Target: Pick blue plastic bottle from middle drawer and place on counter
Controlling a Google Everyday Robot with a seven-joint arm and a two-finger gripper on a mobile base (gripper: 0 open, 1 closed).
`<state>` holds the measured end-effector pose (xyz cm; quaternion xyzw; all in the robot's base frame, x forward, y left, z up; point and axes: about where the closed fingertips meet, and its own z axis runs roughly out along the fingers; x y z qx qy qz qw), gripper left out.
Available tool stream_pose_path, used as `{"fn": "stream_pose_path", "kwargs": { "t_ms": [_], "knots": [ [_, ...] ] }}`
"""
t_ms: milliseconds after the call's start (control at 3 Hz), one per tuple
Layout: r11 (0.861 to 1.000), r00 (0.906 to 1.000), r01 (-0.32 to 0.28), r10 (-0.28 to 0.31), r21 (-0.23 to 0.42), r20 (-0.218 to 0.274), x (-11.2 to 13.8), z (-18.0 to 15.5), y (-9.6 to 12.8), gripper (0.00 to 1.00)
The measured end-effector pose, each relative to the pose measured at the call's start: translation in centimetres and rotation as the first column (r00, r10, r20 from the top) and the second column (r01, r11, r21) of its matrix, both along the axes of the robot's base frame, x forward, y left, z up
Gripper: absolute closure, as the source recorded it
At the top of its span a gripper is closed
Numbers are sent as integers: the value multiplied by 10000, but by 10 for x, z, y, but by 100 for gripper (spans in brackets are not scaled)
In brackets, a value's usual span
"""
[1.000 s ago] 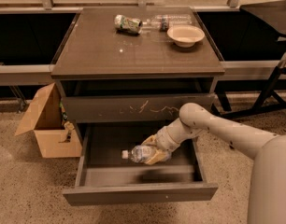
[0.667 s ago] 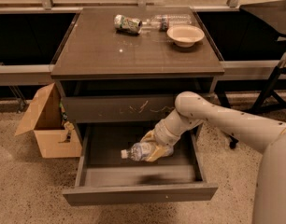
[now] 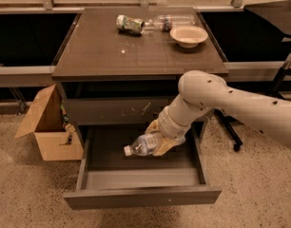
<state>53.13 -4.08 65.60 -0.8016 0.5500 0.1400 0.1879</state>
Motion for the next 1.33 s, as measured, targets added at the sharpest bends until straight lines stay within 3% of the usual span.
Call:
{"fn": "stream_pose_path", "kwargs": {
  "t_ms": [333,1000,1333],
  "knots": [
    [10000,10000,9,-9,4,37,0,2,-1,100],
    [9987,9910,499,-483,-100,1245,-8,93,-45,100],
    [9965,9688,758,-652,-356,2391,-8,157,-71,100]
  ]
}}
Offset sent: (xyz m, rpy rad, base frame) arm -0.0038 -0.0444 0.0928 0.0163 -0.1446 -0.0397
